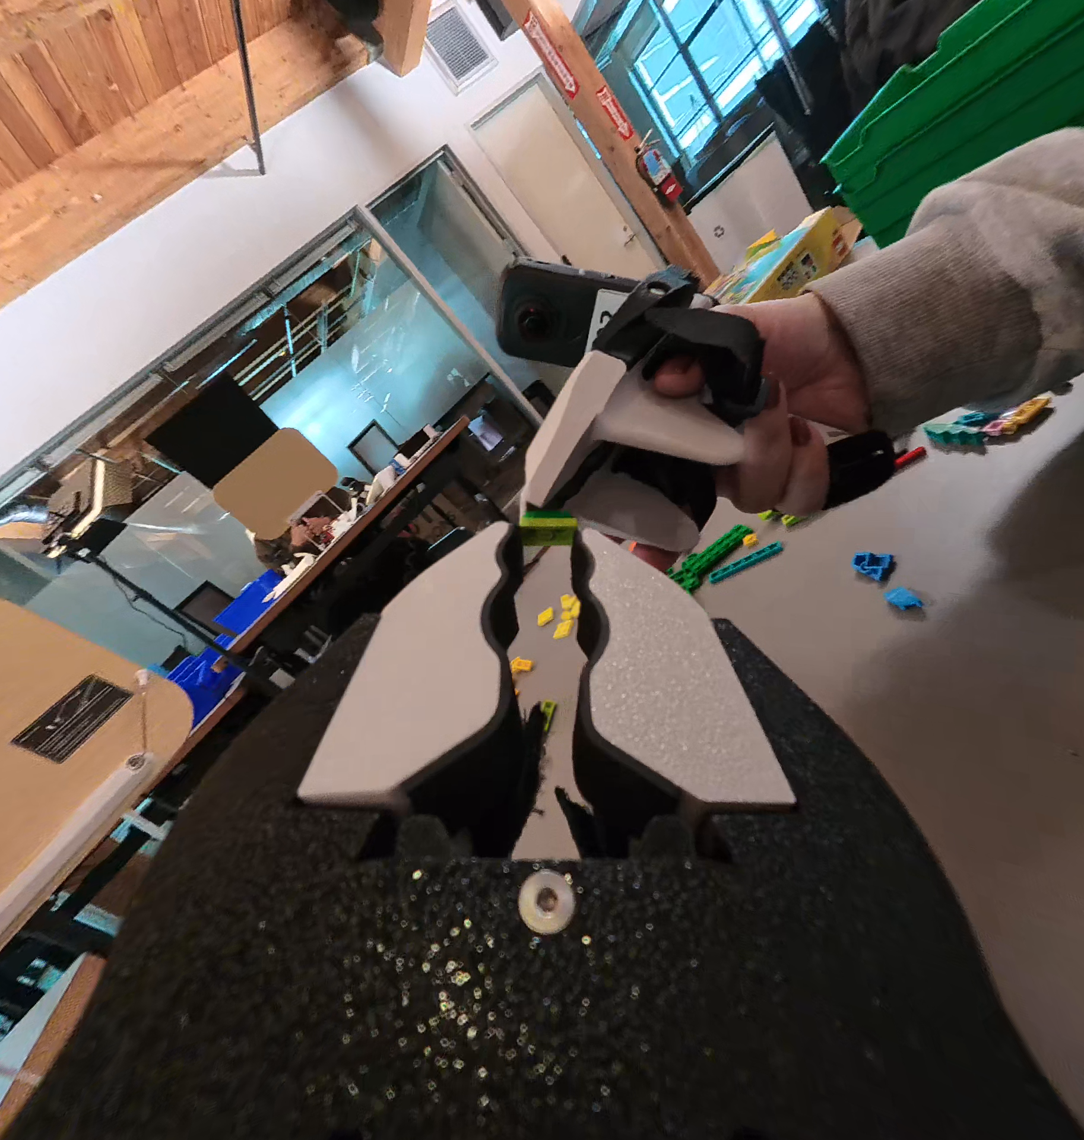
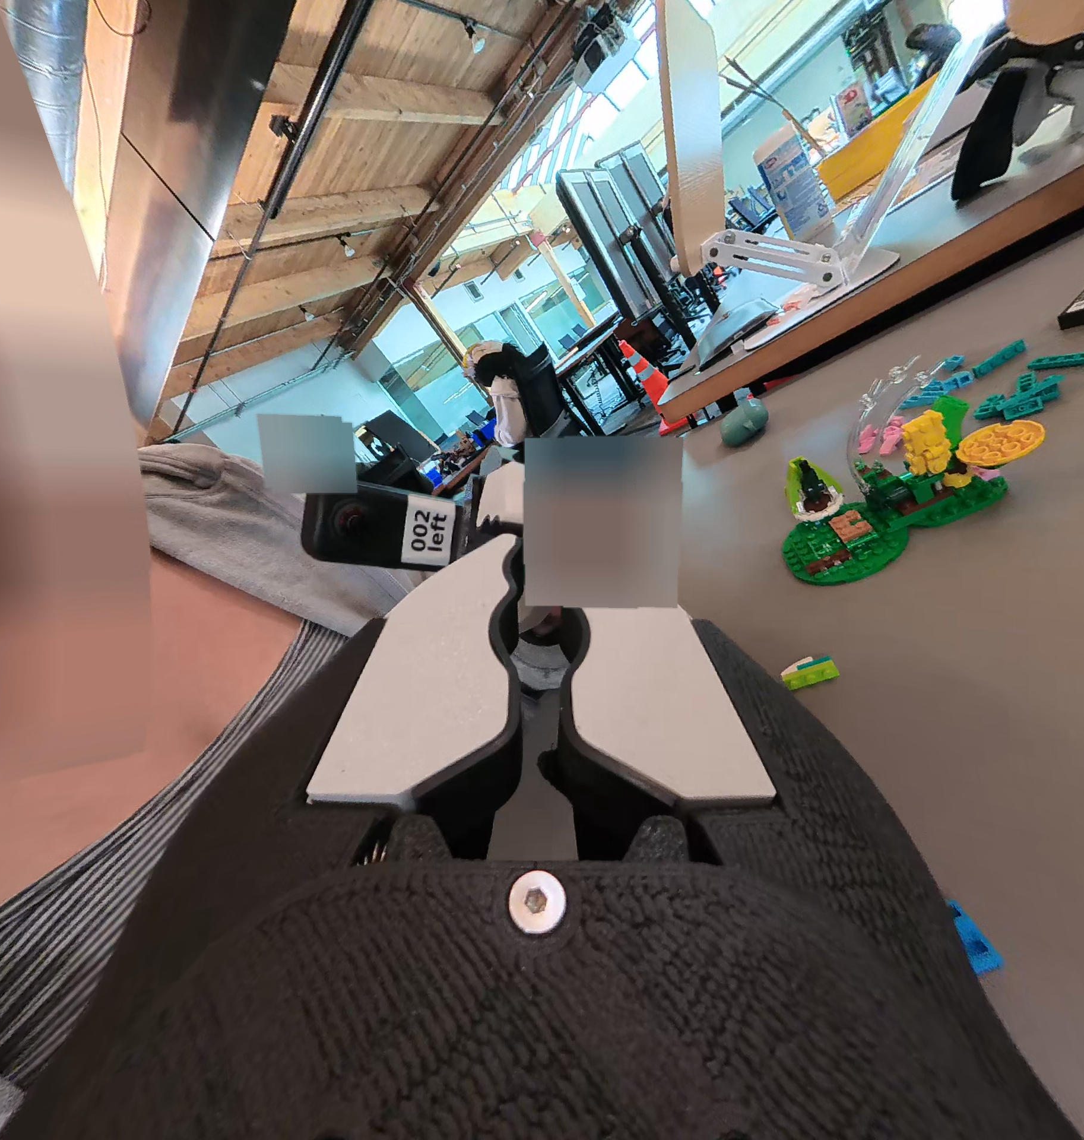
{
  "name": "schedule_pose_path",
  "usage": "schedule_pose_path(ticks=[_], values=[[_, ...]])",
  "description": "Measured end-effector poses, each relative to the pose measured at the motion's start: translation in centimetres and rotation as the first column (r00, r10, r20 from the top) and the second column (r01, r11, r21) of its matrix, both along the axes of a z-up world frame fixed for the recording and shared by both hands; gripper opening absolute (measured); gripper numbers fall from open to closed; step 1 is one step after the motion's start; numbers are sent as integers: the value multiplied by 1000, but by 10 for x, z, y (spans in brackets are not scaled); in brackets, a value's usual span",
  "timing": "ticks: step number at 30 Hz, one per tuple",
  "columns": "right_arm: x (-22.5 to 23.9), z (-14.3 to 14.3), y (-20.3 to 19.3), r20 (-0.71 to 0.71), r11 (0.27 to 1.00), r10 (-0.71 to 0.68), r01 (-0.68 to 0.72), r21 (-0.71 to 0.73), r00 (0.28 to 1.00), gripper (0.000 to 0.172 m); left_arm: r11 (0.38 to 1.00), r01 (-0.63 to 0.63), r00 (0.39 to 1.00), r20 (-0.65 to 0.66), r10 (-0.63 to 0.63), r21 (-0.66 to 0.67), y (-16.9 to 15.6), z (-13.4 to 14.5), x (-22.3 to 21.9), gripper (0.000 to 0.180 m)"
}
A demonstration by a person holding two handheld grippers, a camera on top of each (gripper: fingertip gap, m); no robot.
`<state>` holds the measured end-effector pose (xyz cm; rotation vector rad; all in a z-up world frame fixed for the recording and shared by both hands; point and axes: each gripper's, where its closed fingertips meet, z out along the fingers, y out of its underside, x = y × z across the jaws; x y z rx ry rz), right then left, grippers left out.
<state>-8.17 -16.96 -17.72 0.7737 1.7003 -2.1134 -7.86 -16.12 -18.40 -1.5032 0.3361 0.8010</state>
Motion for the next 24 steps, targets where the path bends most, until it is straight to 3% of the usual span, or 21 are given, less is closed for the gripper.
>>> schedule_pose_path(ticks=[4, 10, 16, 24], values=[[5, 0, -2, 24, 999, 42, -42, -3, 999, 4, 999, 34, 999, 22, -34, 4, 0, -1, 4, 15], [9, 1, -1, 7, 998, 59, -59, 3, 998, 8, 993, 113, 981, 158, -115, 25, 1, -1, 7, 15], [13, -6, -5, 10, 993, 67, -67, 100, 998, 9, 996, 94, 992, 84, -92, -10, 3, -4, 9, 15], [28, 1, -7, -173, 984, 113, -86, 153, 978, 6, 964, 256, 941, 209, -265, 67, 0, 3, 25, 14]])
